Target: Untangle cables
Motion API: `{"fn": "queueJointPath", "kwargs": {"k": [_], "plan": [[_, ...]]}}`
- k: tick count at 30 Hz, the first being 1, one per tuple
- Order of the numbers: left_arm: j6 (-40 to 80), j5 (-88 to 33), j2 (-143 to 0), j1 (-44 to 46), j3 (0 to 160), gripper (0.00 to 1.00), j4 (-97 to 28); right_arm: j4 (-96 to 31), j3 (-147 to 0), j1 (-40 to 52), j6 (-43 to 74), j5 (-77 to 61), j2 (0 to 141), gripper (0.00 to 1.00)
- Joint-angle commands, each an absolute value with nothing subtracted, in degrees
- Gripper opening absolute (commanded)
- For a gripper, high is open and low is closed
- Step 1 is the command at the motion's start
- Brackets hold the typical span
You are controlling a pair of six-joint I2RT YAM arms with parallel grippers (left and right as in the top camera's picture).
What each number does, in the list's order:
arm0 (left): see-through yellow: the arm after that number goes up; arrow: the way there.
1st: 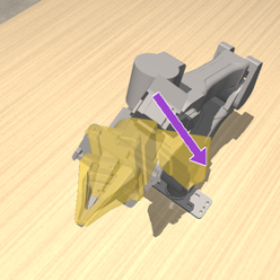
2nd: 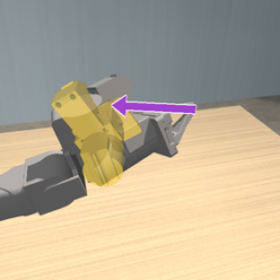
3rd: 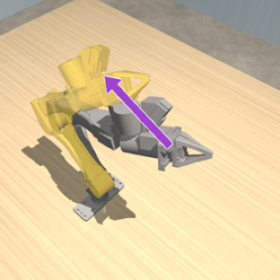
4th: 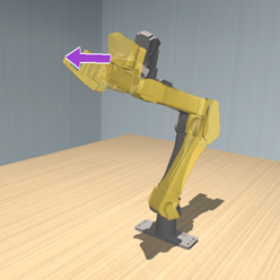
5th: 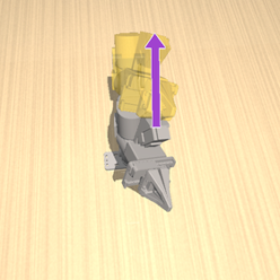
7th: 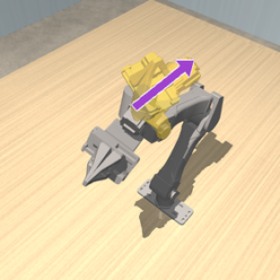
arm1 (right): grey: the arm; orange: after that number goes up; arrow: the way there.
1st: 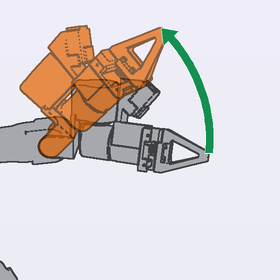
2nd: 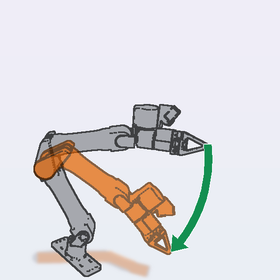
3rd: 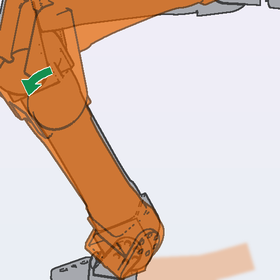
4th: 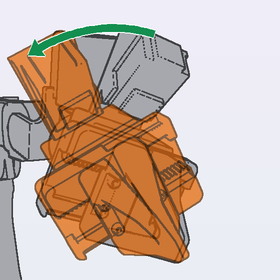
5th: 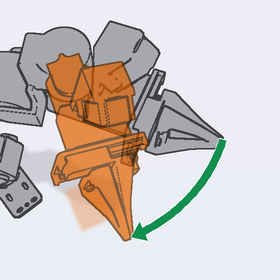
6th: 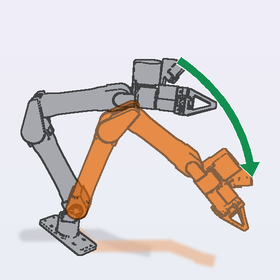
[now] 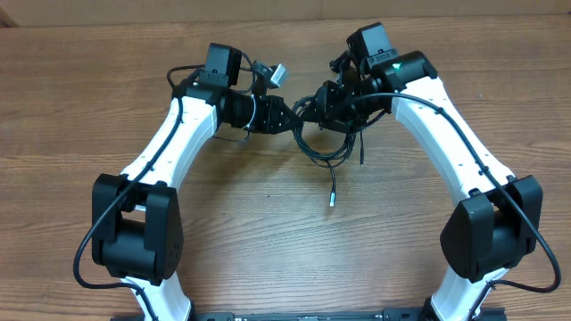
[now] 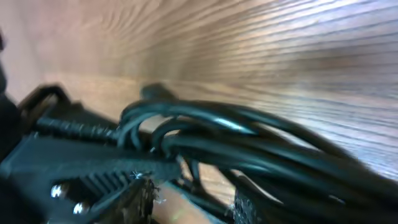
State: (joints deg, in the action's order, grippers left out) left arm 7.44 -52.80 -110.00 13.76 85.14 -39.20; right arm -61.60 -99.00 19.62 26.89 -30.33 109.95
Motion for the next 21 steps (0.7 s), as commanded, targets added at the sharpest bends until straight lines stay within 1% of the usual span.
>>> {"fn": "queueJointPath", "kwargs": {"k": [1,6,10,12,16,17,21], "plan": [[11.62,-52.10,-108.09,13.56,88.05,0.04,-40.58,-60.16,-99.39,19.55,30.65,-27.16,110.08,0.40],[20.56,-51.00,-108.09,13.52,88.29,0.04,-42.46,-57.39,-99.39,19.57,34.59,-26.11,110.26,0.40],[26.98,-49.10,-108.07,13.50,88.29,0.04,-44.93,-56.40,-99.37,19.55,39.75,-20.32,110.28,0.38],[30.83,-47.13,-108.07,13.47,88.29,0.04,-45.76,-56.10,-99.35,19.57,41.12,-18.52,110.28,0.36],[36.07,-47.44,-108.07,13.50,88.29,0.04,-45.69,-55.11,-98.94,19.57,43.00,-17.98,110.30,0.30],[37.85,-47.66,-108.07,13.50,88.29,0.04,-45.69,-54.81,-98.56,19.57,43.79,-17.87,110.30,0.28],[40.10,-49.15,-108.09,13.50,88.29,0.04,-45.15,-54.48,-98.17,19.57,44.84,-17.93,111.22,0.26]]}}
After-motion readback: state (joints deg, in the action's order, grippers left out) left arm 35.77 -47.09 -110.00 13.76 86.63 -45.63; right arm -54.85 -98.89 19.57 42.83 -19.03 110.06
